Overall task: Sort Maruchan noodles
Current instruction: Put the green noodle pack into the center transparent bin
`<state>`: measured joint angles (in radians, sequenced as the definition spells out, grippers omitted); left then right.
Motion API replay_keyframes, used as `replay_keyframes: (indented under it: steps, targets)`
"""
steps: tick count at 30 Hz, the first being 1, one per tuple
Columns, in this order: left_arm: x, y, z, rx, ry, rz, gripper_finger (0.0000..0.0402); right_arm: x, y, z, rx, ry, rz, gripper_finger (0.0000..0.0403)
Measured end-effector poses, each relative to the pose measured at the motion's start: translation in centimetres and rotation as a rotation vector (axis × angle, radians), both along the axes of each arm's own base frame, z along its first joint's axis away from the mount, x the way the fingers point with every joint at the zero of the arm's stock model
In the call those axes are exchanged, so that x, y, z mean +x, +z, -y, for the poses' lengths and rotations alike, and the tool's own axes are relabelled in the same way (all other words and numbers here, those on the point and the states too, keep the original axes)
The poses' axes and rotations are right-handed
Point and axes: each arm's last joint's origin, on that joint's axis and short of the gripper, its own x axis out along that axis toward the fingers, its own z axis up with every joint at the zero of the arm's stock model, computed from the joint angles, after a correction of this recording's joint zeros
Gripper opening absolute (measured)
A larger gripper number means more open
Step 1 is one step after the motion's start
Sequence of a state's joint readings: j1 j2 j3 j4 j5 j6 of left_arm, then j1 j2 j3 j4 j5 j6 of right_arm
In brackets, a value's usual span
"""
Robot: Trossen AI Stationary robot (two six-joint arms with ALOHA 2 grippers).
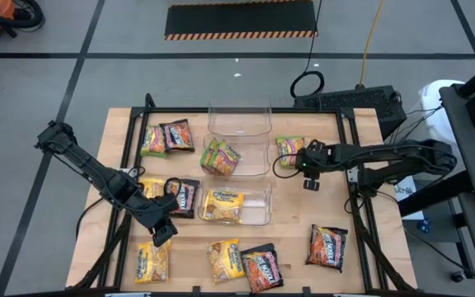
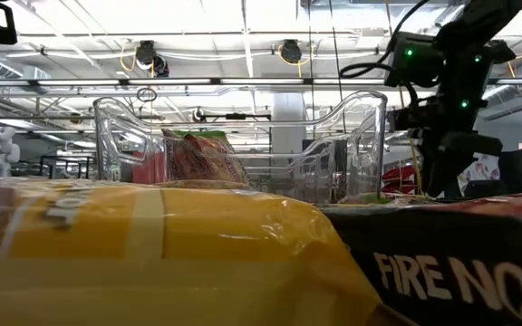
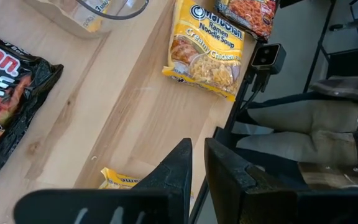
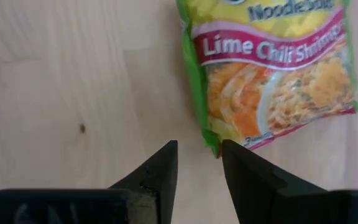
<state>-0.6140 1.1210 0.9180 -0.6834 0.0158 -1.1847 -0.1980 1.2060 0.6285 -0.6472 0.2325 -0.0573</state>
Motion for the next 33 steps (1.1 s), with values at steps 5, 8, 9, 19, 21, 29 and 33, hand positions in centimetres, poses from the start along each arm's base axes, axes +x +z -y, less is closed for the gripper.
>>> replay_keyframes:
  steps: [5, 8, 9, 19, 21, 29, 33]
  targets:
    - [0.0, 0.0, 0.0, 0.004, -0.007, 0.004, 0.0049, 0.1, -0.5, 0.3, -0.006, 0.042, -0.047, 0.0119]
    - [0.0, 0.0, 0.0, 0.004, -0.007, 0.004, 0.0049, 0.2, -0.9, 0.6, -0.007, 0.064, -0.079, 0.0118]
    - [0.0, 0.0, 0.0, 0.004, -0.008, 0.004, 0.0049, 0.2, -1.1, 0.7, -0.007, 0.072, -0.092, 0.0118]
    - [0.1, 0.1, 0.0, -0.007, 0.003, 0.005, 0.0049, 0.6, -2.2, 1.4, -0.013, 0.096, -0.146, 0.0118]
    - [0.0, 0.1, 0.0, -0.008, 0.004, 0.004, 0.0049, 0.8, -2.3, 1.7, -0.041, 0.084, -0.145, 0.0118]
    - [0.1, 0.1, 0.1, -0.026, 0.022, 0.004, 0.0049, 1.1, -2.8, 2.2, -0.144, 0.072, -0.183, 0.0118]
    - [0.4, 0.4, 0.3, -0.048, 0.018, 0.040, 0.0049, 1.0, -2.6, 2.5, -0.221, 0.053, -0.199, 0.0118]
